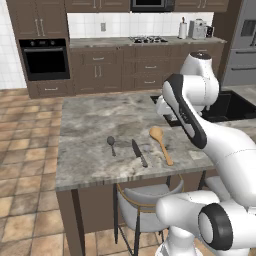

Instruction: Pick up the metallic utensils from the counter and place them in the open drawer. Make sure not to pick up any wooden utensils.

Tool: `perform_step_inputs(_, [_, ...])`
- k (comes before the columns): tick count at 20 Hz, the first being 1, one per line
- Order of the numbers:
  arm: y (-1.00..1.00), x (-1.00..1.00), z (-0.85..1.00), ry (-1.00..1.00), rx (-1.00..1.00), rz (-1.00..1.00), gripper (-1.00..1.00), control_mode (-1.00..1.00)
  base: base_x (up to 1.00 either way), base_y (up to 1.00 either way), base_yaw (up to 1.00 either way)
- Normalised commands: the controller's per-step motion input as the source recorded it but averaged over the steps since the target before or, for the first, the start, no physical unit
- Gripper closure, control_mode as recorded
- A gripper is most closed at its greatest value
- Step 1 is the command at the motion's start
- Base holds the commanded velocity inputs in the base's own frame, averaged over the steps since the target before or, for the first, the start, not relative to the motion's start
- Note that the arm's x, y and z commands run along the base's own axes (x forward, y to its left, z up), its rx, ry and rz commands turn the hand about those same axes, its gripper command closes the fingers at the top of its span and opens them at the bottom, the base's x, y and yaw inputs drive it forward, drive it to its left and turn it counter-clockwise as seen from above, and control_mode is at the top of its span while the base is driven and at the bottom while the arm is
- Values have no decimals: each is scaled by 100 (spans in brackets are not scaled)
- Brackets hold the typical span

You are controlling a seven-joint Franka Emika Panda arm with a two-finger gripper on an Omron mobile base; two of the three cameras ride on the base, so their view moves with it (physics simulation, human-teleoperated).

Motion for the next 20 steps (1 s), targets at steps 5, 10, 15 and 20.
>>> perform_step_inputs(5, [0,0,0,1,0,0,-100,-100,0,0,0])
perform_step_inputs(10, [0,0,-16,0,0,0,-100,-100,0,0,0])
perform_step_inputs(15, [53,5,-42,0,0,-1,-100,-100,0,0,0])
perform_step_inputs(20, [73,23,-49,0,-2,0,-100,-100,0,0,0])
